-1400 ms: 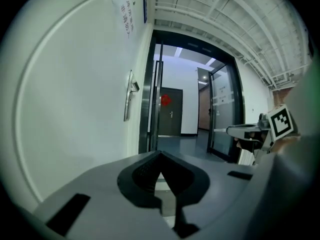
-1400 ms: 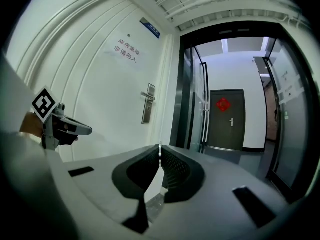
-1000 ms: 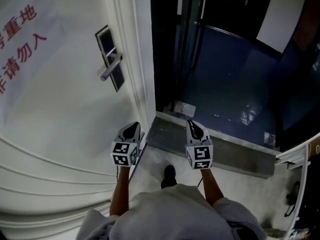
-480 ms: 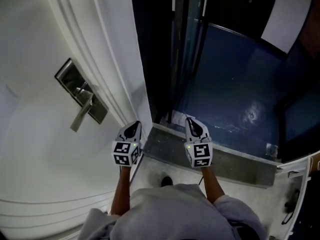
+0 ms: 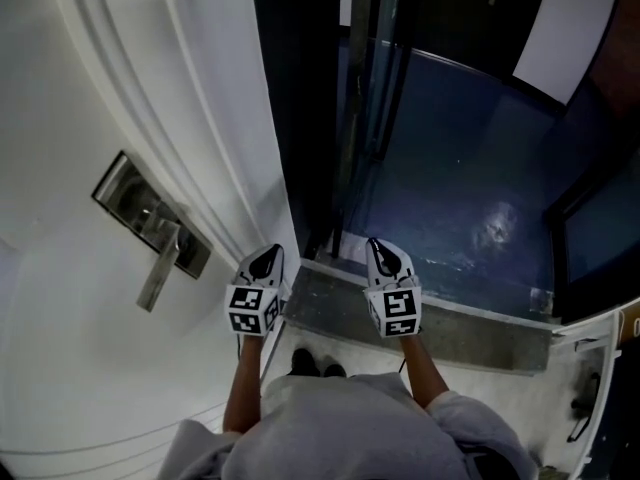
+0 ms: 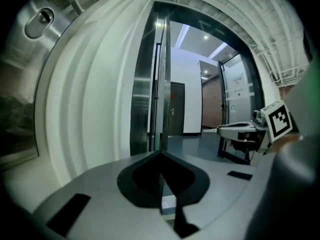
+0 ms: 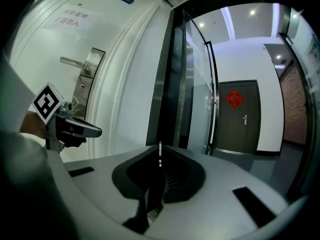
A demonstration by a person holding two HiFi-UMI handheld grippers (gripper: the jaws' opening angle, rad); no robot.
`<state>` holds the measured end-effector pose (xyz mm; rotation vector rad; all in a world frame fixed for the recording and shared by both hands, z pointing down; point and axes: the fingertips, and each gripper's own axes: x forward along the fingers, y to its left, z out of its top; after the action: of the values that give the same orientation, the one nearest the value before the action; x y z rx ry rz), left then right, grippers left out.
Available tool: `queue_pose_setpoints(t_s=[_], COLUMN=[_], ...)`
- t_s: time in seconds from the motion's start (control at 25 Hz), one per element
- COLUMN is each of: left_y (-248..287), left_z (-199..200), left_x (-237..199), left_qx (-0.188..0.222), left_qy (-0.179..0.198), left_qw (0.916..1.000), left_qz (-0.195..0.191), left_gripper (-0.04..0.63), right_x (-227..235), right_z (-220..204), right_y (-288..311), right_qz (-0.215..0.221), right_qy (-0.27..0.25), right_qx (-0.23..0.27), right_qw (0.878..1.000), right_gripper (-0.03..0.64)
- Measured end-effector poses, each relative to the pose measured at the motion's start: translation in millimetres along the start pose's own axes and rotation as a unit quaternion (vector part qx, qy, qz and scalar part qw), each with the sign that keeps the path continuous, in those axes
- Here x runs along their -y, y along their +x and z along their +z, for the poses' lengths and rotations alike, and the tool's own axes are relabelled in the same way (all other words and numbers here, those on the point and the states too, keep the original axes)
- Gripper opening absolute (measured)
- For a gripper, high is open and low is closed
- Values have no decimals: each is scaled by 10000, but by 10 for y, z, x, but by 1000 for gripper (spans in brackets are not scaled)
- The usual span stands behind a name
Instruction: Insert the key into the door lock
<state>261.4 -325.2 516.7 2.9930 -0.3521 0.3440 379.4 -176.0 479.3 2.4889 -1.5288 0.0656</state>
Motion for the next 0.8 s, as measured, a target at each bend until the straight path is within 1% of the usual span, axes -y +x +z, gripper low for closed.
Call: queue_pose_setpoints(t_s=[0.28,0.4,0.6,0.68,0.8], left_y=[143,120,57,43,32], left_z=[98,147,185,178,176], left_x=[-160,-207,-245,-260,-291], left_qx=[5,55,112,120,126], left_qy=[194,245,239,204,173], left_qw=[9992,9986,9985,9988,9995], left_qz=[-361,-464,-483,-422,-231], left_gripper=[17,17,17,17,17], right_x=[-58,-127,-270,-323,-342], right_z=[116,155,164,212,251], right_y=[205,253,332,381,469], right_qz=[-331,-380,-265,-140,90], right_qy=[44,31,-44,-62,-109], right_qx=[28,41,45,70,128], right_qw=[9994,9993,9996,9999,9998], right_gripper=[31,31,31,31,31])
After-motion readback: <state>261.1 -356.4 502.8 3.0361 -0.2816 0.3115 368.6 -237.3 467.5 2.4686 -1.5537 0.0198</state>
